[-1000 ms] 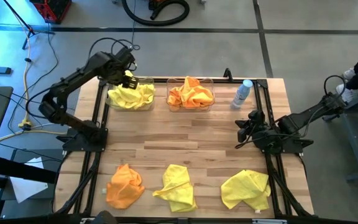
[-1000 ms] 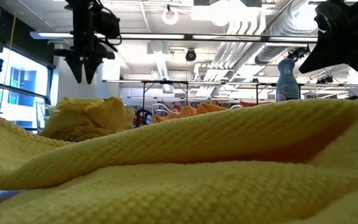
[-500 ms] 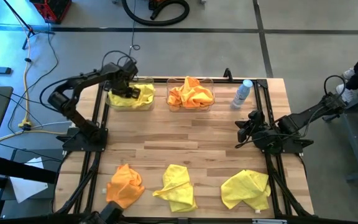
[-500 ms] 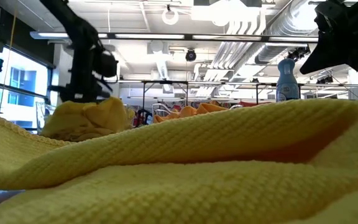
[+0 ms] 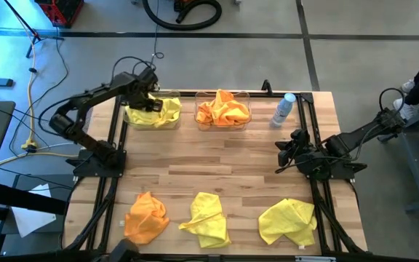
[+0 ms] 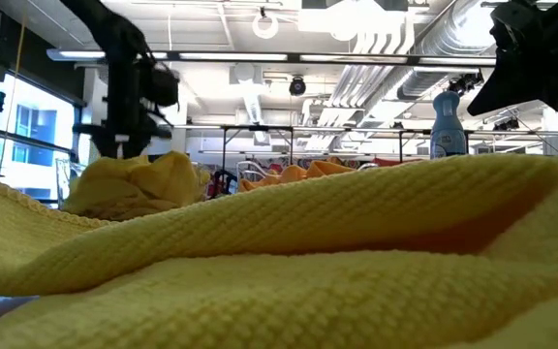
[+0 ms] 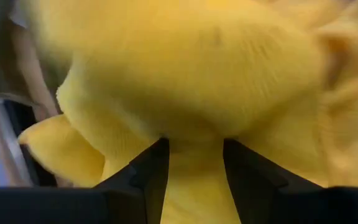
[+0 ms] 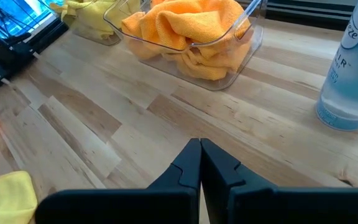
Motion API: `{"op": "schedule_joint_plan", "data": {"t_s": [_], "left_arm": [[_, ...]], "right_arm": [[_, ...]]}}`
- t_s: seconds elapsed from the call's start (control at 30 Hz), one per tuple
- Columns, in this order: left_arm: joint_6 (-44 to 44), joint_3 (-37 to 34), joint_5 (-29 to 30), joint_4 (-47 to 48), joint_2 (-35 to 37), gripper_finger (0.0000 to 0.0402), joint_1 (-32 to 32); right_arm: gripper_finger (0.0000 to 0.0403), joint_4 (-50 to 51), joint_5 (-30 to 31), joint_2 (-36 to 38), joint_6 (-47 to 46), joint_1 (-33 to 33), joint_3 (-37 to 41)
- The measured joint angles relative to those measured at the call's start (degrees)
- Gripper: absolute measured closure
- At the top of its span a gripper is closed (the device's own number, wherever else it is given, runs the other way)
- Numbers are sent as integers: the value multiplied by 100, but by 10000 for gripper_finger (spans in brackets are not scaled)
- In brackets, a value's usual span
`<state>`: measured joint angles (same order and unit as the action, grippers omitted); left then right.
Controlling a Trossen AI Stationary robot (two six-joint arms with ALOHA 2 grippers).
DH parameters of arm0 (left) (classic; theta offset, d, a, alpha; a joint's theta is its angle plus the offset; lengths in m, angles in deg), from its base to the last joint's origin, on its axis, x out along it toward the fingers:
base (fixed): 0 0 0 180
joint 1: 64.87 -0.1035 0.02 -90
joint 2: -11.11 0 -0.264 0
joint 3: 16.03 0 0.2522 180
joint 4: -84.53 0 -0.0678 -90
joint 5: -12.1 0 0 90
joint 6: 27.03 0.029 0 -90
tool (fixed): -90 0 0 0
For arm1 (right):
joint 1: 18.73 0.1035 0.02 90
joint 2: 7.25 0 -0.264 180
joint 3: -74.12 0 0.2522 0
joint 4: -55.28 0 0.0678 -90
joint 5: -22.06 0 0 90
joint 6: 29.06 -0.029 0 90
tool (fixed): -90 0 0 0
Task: Sort microfiber towel by color & place in baskets
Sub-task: Put the yellow microfiber towel into the left transparent bin
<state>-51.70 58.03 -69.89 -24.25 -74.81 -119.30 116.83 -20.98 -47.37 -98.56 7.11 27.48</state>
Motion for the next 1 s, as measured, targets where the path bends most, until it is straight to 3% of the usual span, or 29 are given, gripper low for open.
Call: {"op": "schedule_joint_plan", "data": {"t_s": [0.17, 0.37, 0.5, 0.73, 1.0], "left_arm": [[-209, 353, 97, 69, 691, 262, 80], [215, 395, 584, -893, 1024, 262, 24], [495, 395, 552, -1038, 610, 262, -127], [222, 388, 431, -465, -451, 262, -402], [119, 388, 385, -607, -1136, 262, -418]], "right_arm": [[403, -1, 0, 0, 48, 0, 0], [403, 0, 0, 0, 48, 0, 0], [403, 0, 0, 1, 48, 0, 0], [403, 0, 0, 2, -9, 0, 0], [403, 0, 0, 2, -7, 0, -2]]}}
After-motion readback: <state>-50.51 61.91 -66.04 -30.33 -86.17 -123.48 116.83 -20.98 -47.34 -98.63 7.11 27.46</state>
